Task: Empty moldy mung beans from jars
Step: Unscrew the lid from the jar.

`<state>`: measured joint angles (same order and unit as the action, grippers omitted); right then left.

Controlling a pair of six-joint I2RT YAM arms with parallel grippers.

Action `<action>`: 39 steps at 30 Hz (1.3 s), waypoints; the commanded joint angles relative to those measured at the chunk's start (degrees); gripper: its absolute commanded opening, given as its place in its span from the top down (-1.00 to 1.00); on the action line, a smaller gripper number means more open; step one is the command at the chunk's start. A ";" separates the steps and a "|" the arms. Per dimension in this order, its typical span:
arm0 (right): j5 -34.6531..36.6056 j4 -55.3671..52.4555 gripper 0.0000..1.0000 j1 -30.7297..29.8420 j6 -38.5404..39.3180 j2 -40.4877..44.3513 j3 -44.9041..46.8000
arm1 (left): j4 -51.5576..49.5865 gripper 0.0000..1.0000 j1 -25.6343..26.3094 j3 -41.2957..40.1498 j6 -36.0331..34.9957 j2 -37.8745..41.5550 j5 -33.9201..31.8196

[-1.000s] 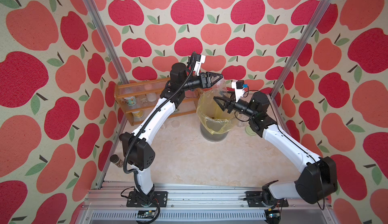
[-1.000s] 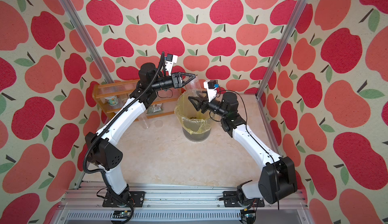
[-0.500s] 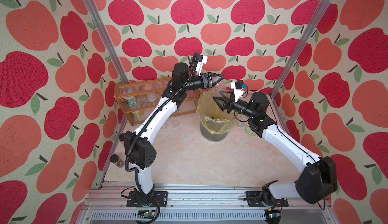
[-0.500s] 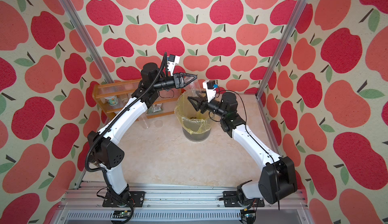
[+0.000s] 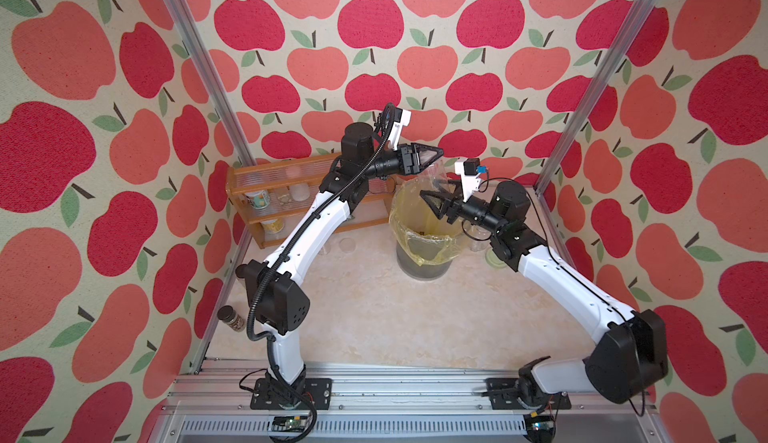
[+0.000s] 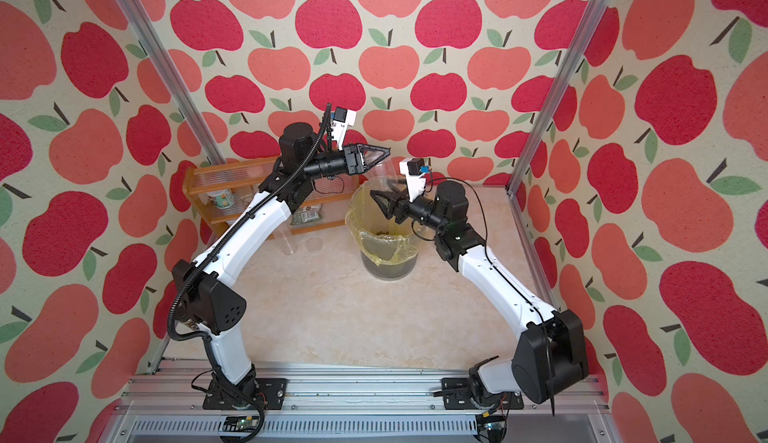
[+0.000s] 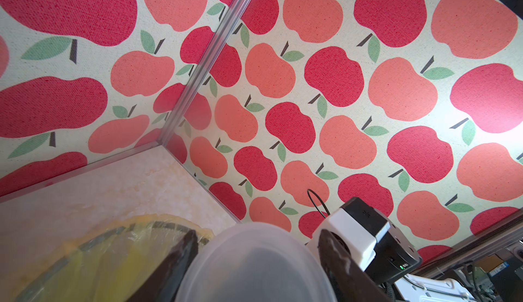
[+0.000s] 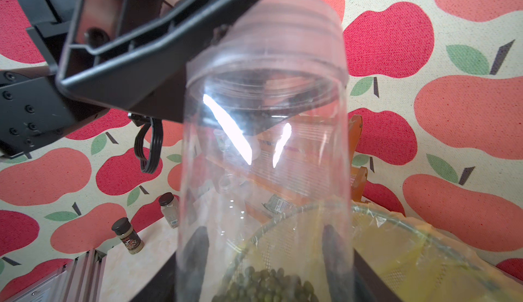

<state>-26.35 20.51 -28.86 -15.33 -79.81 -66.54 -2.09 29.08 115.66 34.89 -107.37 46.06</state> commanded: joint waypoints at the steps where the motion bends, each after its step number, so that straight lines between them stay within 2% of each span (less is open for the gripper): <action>1: 6.79 -1.12 0.24 -0.09 1.47 -0.30 -2.10 | -6.14 -0.22 1.59 3.10 -4.12 0.31 -1.26; 9: 17.75 -3.80 0.27 -3.41 6.09 1.25 -3.15 | -14.65 -0.14 0.83 6.55 -4.43 -1.04 -8.04; 14: 29.90 -9.54 0.29 -9.27 14.18 0.25 -7.99 | -28.11 -0.15 0.83 15.57 -6.89 -5.15 -14.83; 17: 38.47 -9.08 0.30 -12.89 19.23 -0.32 -9.21 | -34.15 -0.14 0.77 20.80 -7.08 -7.58 -17.16; 25: 54.11 -3.87 0.30 -20.88 30.14 -2.49 -10.22 | -38.06 -0.15 0.27 22.68 -5.54 -8.15 -21.51; 27: 55.66 -3.08 0.30 -22.12 32.89 -3.34 -10.79 | -38.70 -0.15 0.27 23.25 -4.81 -8.83 -21.89; 32: 57.31 -3.20 0.30 -22.64 34.30 -4.25 -11.59 | -40.98 -0.15 0.36 25.04 -3.61 -10.48 -22.44; 39: 56.82 -0.78 0.30 -22.72 36.93 -4.49 -10.74 | -43.54 -0.16 0.23 24.53 -4.57 -9.39 -24.63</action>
<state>32.84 11.88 -49.52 16.56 -85.52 -74.52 -40.77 29.45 140.42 32.14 -115.18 26.24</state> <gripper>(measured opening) 0.664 0.642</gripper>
